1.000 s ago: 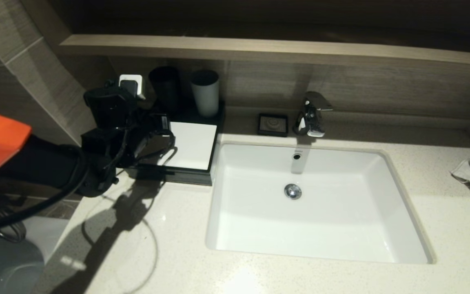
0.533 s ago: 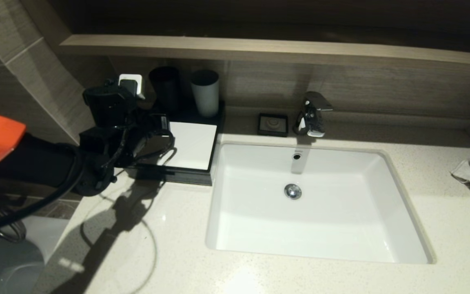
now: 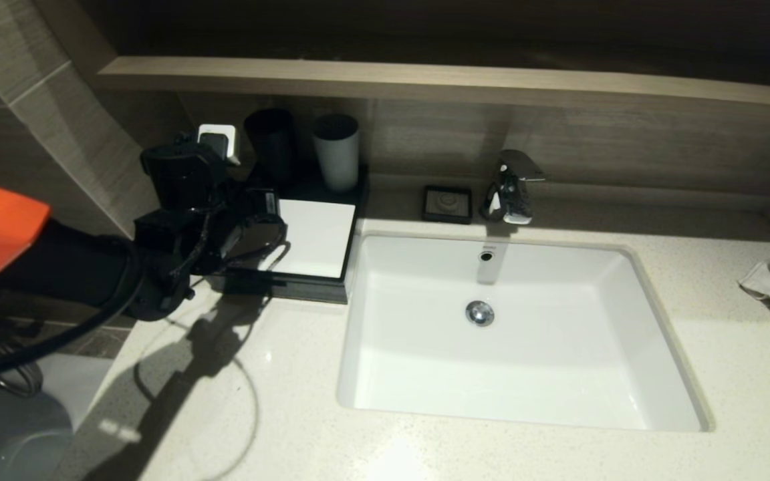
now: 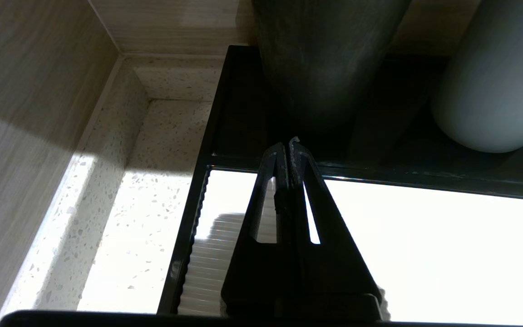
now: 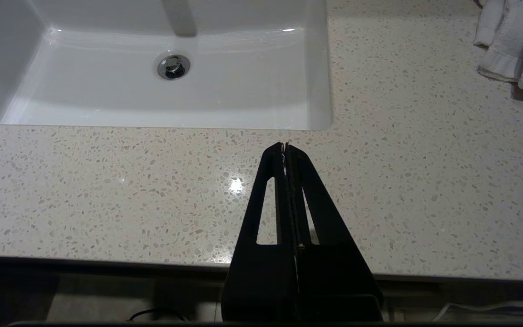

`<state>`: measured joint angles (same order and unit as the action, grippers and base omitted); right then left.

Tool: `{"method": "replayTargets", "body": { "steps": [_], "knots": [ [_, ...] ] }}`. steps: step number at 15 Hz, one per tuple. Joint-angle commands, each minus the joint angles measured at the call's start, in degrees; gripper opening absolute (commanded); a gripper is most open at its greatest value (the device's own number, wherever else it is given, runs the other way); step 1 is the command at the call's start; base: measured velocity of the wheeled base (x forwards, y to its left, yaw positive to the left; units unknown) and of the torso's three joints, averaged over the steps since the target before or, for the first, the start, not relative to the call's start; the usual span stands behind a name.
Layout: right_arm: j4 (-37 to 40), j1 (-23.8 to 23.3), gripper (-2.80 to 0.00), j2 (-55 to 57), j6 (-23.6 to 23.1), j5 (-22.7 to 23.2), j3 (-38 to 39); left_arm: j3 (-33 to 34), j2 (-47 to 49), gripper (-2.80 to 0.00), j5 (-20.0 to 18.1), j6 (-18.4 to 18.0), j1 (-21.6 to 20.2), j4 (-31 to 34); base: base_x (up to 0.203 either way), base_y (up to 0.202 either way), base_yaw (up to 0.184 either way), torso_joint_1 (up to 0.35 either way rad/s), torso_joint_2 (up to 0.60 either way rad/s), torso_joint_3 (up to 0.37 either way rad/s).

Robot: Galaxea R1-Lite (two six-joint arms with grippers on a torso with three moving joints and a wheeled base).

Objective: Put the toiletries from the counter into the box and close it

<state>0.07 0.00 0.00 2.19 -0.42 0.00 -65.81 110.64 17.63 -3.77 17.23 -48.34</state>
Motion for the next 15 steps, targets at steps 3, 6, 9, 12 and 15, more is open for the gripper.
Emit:
{"method": "replayTargets", "body": {
  "steps": [3, 6, 9, 12, 15],
  "knots": [
    [0.0, 0.0, -2.8, 0.0, 0.0, 0.0, 0.0, -0.2, 1.0, -2.8, 0.0, 0.0, 0.1, -0.4, 0.0, 0.0, 0.0, 0.0, 0.0, 0.0],
    [0.0, 0.0, -2.8, 0.0, 0.0, 0.0, 0.0, -0.3, 1.1, -2.8, -0.1, 0.0, 0.1, -0.3, 0.0, 0.0, 0.0, 0.0, 0.0, 0.0],
    [0.0, 0.0, -2.8, 0.0, 0.0, 0.0, 0.0, -1.1, 2.0, -2.8, -0.1, 0.0, 0.1, -0.4, 0.0, 0.0, 0.0, 0.0, 0.0, 0.0],
    [-0.1, 0.0, -2.8, 0.0, 0.0, 0.0, 0.0, -1.4, 2.7, -2.8, -0.1, 0.0, 0.1, -0.4, 0.0, 0.0, 0.0, 0.0, 0.0, 0.0],
    [0.0, 0.0, -2.8, 0.0, 0.0, 0.0, 0.0, -2.6, 4.2, -2.8, -0.1, -0.1, 0.1, -0.3, 0.0, 0.0, 0.0, 0.0, 0.0, 0.0]
  ]
}}
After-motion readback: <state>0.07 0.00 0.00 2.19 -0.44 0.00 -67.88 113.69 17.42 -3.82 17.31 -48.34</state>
